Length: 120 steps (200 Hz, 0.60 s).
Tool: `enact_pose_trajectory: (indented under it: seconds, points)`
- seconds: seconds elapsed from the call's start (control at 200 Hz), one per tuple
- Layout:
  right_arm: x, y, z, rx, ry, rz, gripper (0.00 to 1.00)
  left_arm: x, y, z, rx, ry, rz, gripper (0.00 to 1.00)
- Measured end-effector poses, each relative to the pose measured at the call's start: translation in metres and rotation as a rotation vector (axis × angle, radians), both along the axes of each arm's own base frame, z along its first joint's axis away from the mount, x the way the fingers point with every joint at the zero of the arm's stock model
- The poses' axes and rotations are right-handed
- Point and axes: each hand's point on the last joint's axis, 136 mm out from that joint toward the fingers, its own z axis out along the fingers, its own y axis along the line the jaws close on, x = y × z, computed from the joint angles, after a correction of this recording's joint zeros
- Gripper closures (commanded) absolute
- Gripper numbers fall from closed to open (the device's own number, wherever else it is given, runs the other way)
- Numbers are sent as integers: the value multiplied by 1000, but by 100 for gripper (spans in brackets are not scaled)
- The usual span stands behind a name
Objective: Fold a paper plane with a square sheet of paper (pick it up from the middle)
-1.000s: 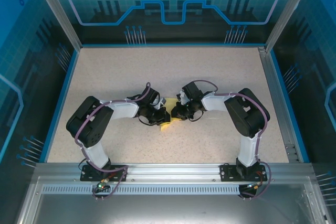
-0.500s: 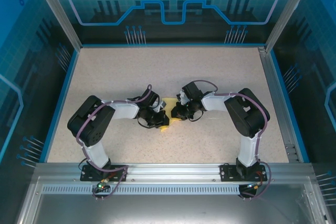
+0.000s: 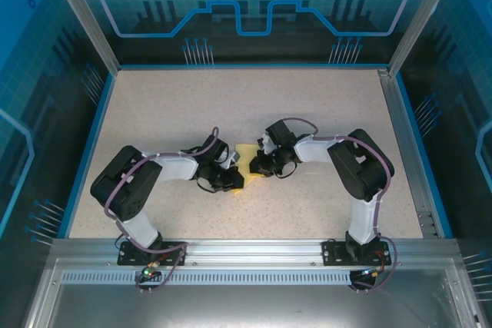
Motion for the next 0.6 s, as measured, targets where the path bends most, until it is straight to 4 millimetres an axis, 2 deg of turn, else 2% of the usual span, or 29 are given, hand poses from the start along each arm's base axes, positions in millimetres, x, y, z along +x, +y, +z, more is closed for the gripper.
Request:
enact_pose_trajectory:
  seconds: [0.6]
  points:
    - [-1, 0, 0, 0, 1, 2, 86, -16, 11, 1, 34, 23, -13, 84]
